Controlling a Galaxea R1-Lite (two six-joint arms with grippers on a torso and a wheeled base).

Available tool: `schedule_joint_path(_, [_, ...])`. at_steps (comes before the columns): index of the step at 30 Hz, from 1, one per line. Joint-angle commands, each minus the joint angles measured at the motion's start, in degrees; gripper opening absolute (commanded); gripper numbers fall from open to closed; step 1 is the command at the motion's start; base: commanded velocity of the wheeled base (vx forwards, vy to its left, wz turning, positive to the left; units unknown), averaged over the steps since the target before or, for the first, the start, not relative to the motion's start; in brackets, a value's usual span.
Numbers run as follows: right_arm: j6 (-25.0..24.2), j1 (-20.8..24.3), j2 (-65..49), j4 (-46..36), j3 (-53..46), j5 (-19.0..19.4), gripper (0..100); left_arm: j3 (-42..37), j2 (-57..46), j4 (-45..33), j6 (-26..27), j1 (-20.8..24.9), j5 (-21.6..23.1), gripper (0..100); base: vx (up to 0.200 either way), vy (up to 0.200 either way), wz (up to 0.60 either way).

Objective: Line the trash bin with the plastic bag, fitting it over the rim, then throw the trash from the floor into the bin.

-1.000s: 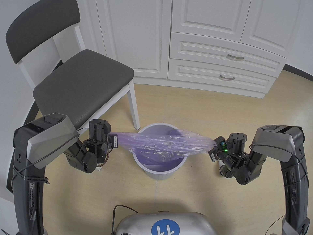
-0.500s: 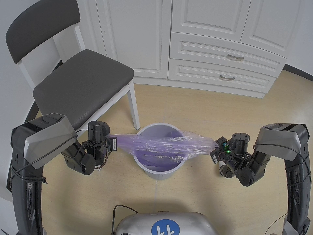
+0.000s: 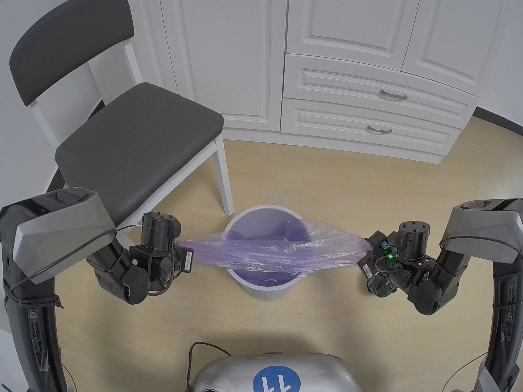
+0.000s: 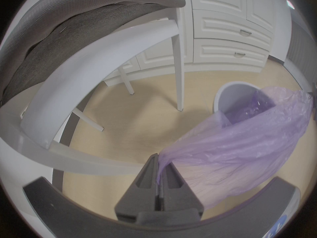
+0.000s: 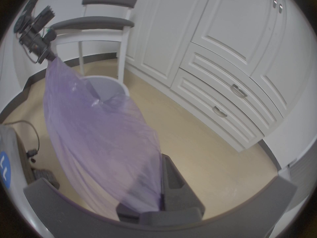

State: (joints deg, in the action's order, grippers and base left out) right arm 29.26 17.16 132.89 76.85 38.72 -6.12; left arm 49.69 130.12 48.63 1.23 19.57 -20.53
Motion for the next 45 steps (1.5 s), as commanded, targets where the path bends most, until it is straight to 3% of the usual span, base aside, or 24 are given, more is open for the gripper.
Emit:
schedule_joint_path(1, [3.35,-0.03,-1.32,0.41,-4.35,2.08,0,-3.99,-2.86,-1.43,1.05,0.74,0.84,0,0.0,0.0,0.0])
schedule_joint_path(8, [6.95,-0.2,-0.79,0.93,-7.43,2.43,0,-7.94,-3.03,-3.19,6.68,1.0,1.46,0,0.0,0.0,0.0])
schedule_joint_path(15, [11.7,-0.2,-1.23,0.93,-11.73,2.52,0,-10.49,-4.18,-5.03,7.91,1.88,4.27,0,0.0,0.0,0.0])
schedule_joint_path(26, [13.55,-0.29,-2.37,0.93,-13.93,2.69,0,-11.98,-8.48,-10.66,8.88,1.79,8.05,0,0.0,0.0,0.0])
schedule_joint_path(30, [14.51,-0.29,-2.11,0.85,-14.37,2.78,0,-13.21,-7.69,-10.13,12.66,1.62,8.31,0,0.0,0.0,0.0])
schedule_joint_path(38, [13.28,-0.2,4.57,0.85,-7.08,0.93,0,-7.77,2.42,-4.77,8.7,1.97,7.7,0,0.0,0.0,0.0])
schedule_joint_path(41, [9.94,0.24,7.21,0.67,-3.21,-1.97,0,-4.51,7.87,0.68,5.62,3.2,3.92,0,0.0,0.0,0.0])
schedule_joint_path(45, [7.39,0.59,9.49,0.14,0.92,-3.9,0,-2.49,9.1,0.94,4.04,3.9,2.69,0,0.0,0.0,0.0])
